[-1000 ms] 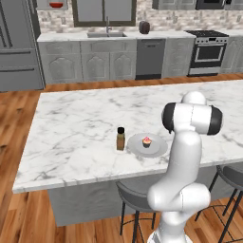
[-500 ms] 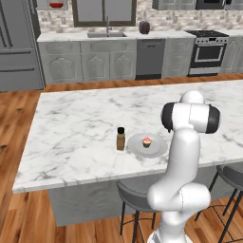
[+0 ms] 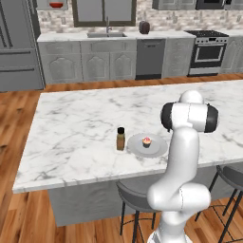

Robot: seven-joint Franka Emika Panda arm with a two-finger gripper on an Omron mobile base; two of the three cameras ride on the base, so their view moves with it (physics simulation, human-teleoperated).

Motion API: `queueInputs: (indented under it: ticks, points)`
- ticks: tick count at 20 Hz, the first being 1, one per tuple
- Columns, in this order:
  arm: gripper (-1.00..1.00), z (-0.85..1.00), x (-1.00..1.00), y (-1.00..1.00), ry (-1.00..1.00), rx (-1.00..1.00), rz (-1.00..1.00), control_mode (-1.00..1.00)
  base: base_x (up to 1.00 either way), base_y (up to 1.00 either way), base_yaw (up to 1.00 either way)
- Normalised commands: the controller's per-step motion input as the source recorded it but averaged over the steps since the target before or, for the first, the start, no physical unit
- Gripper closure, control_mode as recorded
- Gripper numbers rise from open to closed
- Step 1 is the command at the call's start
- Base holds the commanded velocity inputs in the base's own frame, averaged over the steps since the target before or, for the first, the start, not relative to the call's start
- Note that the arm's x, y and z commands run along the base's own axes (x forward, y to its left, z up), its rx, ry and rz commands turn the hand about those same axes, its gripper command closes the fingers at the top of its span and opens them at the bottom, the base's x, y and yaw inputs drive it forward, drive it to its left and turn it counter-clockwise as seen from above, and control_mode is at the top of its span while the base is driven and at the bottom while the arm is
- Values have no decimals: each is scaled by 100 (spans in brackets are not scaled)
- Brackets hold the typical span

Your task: Take the cinnamon bottle from the cabinet and place it on the dining table, next to the plate with the cupcake. Then take the chocolate from the dining counter and place it on the cupcake plate.

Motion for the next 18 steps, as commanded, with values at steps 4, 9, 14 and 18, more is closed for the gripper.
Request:
queueInputs:
  ticks: [4,9,14,18]
  points:
    - [100,-9,-20,9,0,0,-1,-100,0,0,0]
    - [100,22,-27,19,0,0,-7,-100,0,0,0]
    - [100,22,-33,32,0,0,-6,-100,0,0,0]
    - [100,11,-28,51,0,0,-11,-100,0,0,0]
